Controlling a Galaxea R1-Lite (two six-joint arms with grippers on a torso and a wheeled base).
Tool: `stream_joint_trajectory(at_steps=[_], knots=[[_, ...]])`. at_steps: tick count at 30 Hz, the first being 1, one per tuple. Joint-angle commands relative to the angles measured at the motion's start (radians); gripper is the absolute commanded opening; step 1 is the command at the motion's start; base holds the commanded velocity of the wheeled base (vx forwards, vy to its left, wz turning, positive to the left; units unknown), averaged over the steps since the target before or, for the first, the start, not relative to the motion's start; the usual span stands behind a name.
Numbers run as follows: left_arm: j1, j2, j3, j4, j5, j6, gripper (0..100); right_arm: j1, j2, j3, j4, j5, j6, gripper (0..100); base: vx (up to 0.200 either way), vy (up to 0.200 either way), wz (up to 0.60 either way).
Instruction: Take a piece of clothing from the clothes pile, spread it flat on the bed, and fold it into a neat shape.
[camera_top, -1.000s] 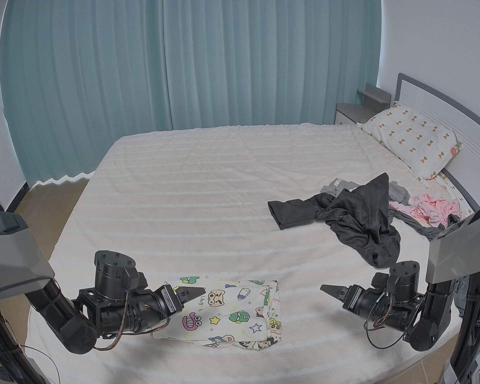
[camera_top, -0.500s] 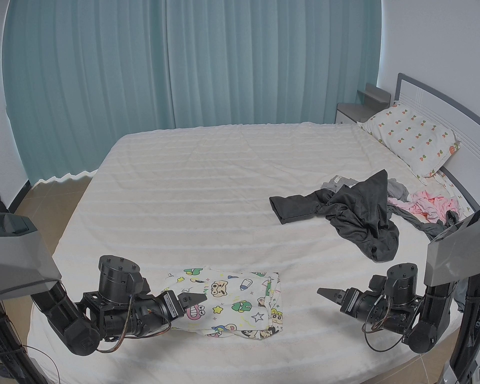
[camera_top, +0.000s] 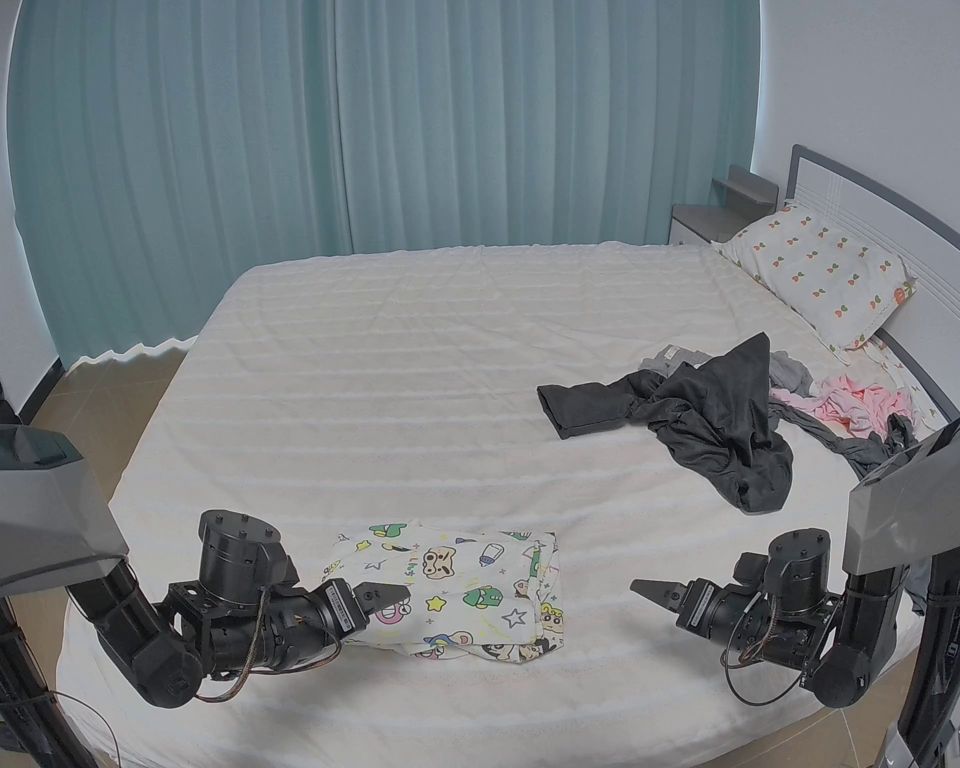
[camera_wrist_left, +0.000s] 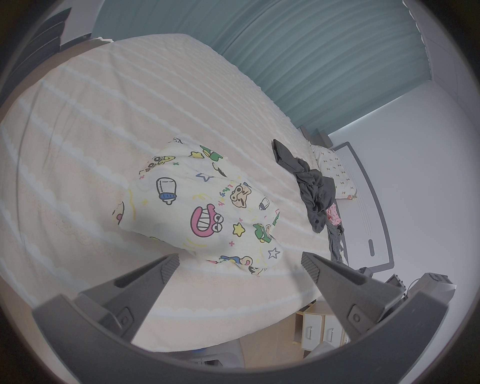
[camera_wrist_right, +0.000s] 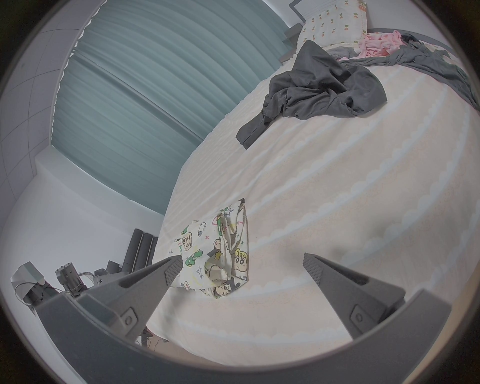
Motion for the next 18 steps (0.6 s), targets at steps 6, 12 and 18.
stream_joint_trajectory(at_steps=[6,12,18], knots=[[0.042,0.023,0.010,-0.099,-0.004,-0.030,100,0.015,-0.005,-0.004,-0.010,-0.001,-0.001,100,0.000,0.200,0.00],[0.049,0.029,0.008,-0.105,-0.006,-0.035,100,0.022,0.001,-0.015,-0.010,-0.019,-0.003,100,0.000,0.200,0.00],[0.091,0.038,0.000,-0.112,-0.015,-0.035,100,0.045,0.007,-0.062,-0.010,-0.018,-0.001,100,0.000,0.200,0.00]])
